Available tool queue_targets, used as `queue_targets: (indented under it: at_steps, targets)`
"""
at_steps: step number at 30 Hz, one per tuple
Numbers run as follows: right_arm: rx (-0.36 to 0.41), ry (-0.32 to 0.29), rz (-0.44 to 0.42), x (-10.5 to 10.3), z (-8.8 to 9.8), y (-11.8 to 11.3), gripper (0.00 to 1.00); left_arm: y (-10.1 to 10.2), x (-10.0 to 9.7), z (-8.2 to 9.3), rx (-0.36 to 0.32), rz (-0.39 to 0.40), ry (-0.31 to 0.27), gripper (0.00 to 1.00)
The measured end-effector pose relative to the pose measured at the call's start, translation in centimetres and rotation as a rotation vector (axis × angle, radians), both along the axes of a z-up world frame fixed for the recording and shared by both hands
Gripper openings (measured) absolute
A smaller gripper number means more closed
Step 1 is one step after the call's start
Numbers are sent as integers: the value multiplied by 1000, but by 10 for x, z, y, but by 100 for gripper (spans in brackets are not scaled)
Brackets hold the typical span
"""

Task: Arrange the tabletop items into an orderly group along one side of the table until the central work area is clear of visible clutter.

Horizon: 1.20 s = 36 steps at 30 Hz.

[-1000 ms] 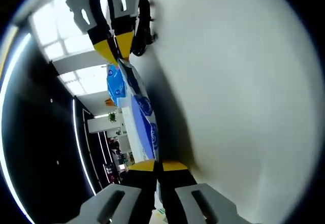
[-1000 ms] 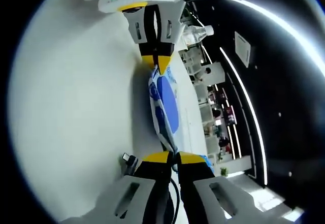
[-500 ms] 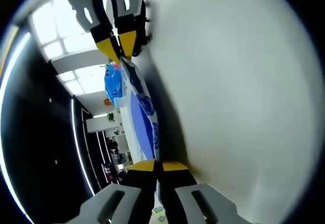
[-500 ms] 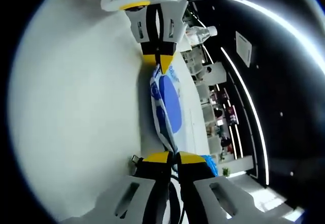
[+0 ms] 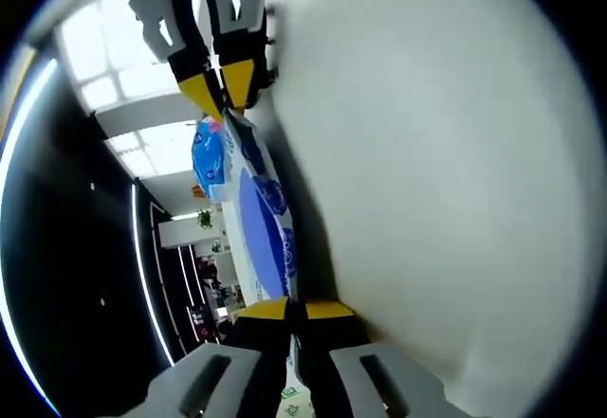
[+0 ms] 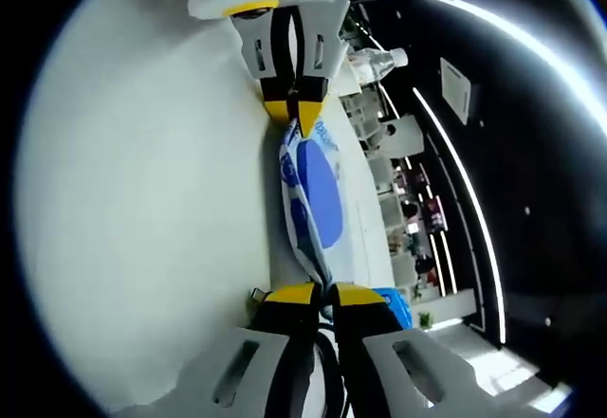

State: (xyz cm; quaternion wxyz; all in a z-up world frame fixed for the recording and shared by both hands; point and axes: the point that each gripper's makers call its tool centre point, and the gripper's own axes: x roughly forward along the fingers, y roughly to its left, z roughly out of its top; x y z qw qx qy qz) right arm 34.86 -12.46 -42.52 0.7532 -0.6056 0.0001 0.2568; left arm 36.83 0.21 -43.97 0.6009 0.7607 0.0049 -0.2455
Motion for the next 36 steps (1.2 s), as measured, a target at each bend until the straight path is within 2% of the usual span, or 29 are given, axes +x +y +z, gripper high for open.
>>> queue_targets:
  at_steps: [5, 10, 14, 21, 22, 26, 27, 33, 36]
  targets:
    - [19, 13, -2, -1, 0, -1, 5, -1, -1, 2, -12, 1, -2, 7]
    - [55, 35, -9, 0, 4, -3, 10, 3, -1, 5, -29, 11, 4, 11]
    - [167, 114, -18, -4, 6, -5, 13, 3, -5, 9, -26, 11, 8, 12]
    - [130, 100, -34, -11, 8, -13, 15, 6, -9, 12, -24, 12, 7, 14]
    - [119, 94, -34, -12, 8, -13, 15, 8, -13, 12, -6, 20, 15, 15]
    - [104, 86, -27, -15, 9, -10, 14, 9, -30, 20, -22, 23, 29, 16]
    - [105, 85, -25, -16, 10, -9, 14, 9, -24, 20, -25, 24, 30, 16]
    - [111, 73, -17, -20, 17, -4, 14, 17, -25, 25, -49, 35, 31, 16]
    - [146, 85, -8, -23, 20, -1, 14, 25, -24, 28, -88, 54, 48, 16]
